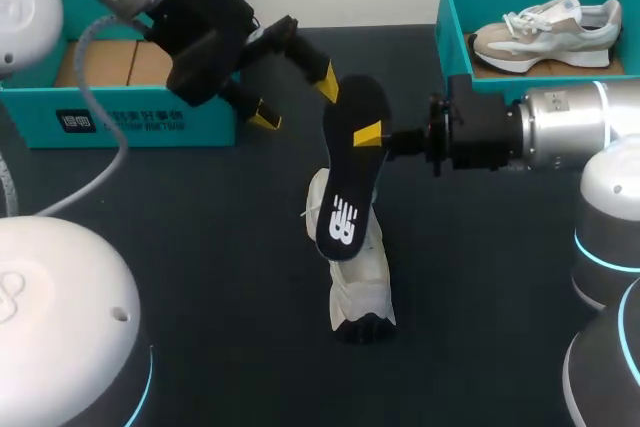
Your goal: Take the shoe out of the shoebox, open the shoe tongue, remove and reinsert the insole, then place the shoe into the shoebox
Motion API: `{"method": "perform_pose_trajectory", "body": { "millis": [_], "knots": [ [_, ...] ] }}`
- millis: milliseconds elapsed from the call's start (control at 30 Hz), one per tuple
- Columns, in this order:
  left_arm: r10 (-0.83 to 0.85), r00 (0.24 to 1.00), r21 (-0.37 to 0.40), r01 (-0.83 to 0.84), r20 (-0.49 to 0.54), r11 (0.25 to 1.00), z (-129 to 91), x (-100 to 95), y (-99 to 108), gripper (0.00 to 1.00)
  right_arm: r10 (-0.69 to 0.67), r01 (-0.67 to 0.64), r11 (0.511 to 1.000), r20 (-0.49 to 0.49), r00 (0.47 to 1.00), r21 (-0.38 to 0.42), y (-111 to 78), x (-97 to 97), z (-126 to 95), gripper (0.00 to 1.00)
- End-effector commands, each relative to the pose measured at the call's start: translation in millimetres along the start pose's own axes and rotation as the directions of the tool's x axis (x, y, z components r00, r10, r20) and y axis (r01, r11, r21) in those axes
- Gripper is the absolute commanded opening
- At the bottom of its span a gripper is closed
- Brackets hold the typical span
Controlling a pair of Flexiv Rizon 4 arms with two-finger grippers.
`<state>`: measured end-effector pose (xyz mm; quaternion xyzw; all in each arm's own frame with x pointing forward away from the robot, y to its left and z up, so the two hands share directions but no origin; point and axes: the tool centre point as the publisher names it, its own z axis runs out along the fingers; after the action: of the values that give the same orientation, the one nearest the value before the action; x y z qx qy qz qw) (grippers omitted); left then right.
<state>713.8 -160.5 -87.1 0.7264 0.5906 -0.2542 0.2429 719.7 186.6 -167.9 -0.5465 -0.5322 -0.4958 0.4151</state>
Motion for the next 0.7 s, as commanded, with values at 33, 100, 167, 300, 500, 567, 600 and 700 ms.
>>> {"method": "perform_pose_trajectory", "body": {
  "millis": [33, 100, 167, 300, 500, 567, 600, 700],
  "knots": [
    [-0.060, 0.984, -0.012, 0.059, -0.168, 0.998, -1.3, -21.8, 0.1, 1.00, 0.005, -0.005, 1.000, 0.005, 1.000, 0.002, 0.4, 0.1, 3.9, 0.00],
    [-0.084, 0.966, -0.033, 0.078, -0.243, 0.996, -2.0, -30.3, 1.1, 1.00, 0.006, -0.006, 1.000, 0.007, 1.000, 0.004, -0.4, 0.2, 3.8, 0.00],
    [-0.101, 0.933, -0.039, 0.094, -0.345, 0.995, -1.1, -37.1, 2.0, 1.00, 0.006, -0.006, 1.000, 0.009, 1.000, 0.006, -0.5, 0.2, 3.8, 0.00],
    [-0.112, 0.871, -0.055, 0.097, -0.479, 0.994, 1.1, -40.6, 3.2, 1.00, 0.003, -0.003, 1.000, 0.015, 1.000, 0.009, -0.5, 1.8, 4.0, 0.00],
    [-0.135, 0.778, -0.067, 0.119, -0.614, 0.991, 8.5, -33.7, 8.6, 1.00, 0.000, -0.001, 1.000, 0.022, 1.000, 0.016, 0.7, 3.8, 3.7, 0.00],
    [-0.147, 0.762, -0.064, 0.138, -0.631, 0.988, 10.2, -31.0, 12.1, 1.00, -0.001, 0.000, 1.000, 0.023, 1.000, 0.018, 1.2, 4.0, 4.0, 0.00],
    [-0.163, 0.754, -0.075, 0.151, -0.636, 0.986, 10.2, -30.1, 13.4, 1.00, -0.001, 0.001, 1.000, 0.023, 1.000, 0.019, 1.6, 4.0, 4.4, 0.00],
    [-0.168, 0.743, -0.077, 0.156, -0.647, 0.985, 10.3, -28.4, 17.5, 1.00, -0.002, 0.002, 1.000, 0.023, 1.000, 0.023, 2.4, 4.1, 5.5, 0.00]
  ]
}}
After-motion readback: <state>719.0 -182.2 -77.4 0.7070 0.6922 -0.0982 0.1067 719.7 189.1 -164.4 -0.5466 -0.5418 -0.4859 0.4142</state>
